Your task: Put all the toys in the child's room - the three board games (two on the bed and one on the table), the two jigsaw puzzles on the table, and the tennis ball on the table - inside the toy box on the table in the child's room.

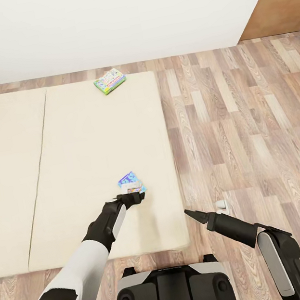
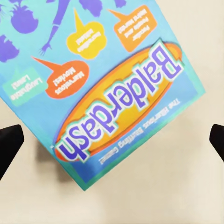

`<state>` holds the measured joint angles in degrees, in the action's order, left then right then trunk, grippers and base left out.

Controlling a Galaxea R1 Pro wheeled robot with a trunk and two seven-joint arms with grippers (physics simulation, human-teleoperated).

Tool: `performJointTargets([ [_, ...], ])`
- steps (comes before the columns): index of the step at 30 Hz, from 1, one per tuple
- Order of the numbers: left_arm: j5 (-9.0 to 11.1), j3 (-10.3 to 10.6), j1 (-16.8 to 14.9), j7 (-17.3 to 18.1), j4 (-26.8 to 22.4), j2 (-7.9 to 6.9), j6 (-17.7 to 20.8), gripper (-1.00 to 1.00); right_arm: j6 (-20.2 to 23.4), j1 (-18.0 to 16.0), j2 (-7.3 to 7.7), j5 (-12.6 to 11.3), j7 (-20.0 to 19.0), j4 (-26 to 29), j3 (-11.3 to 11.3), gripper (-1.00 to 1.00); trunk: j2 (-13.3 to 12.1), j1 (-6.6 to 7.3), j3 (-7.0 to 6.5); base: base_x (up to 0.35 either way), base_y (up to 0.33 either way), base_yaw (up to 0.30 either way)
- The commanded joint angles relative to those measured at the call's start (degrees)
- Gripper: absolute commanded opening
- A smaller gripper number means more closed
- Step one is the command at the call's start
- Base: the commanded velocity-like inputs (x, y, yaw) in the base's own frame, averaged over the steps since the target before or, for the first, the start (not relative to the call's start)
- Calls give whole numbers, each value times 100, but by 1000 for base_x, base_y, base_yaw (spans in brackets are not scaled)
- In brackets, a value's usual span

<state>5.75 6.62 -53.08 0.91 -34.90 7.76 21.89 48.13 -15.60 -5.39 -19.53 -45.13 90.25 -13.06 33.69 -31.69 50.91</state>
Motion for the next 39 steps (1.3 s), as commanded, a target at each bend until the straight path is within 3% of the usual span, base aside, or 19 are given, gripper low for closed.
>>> performJointTargets([
  [1,58,13,-1,-9,-8,-3,28,100,29,-3,-6,1,-23,2,-13,100,6,-2,4,0,-43,0],
  [21,58,16,-1,-12,-8,6,13,100,29,-4,-14,1,-23,2,-13,100,6,-2,4,0,-144,0],
  [39,58,-20,-1,-12,-8,-20,88,100,29,-2,-14,1,-22,2,-13,100,6,-2,4,0,-12,0],
])
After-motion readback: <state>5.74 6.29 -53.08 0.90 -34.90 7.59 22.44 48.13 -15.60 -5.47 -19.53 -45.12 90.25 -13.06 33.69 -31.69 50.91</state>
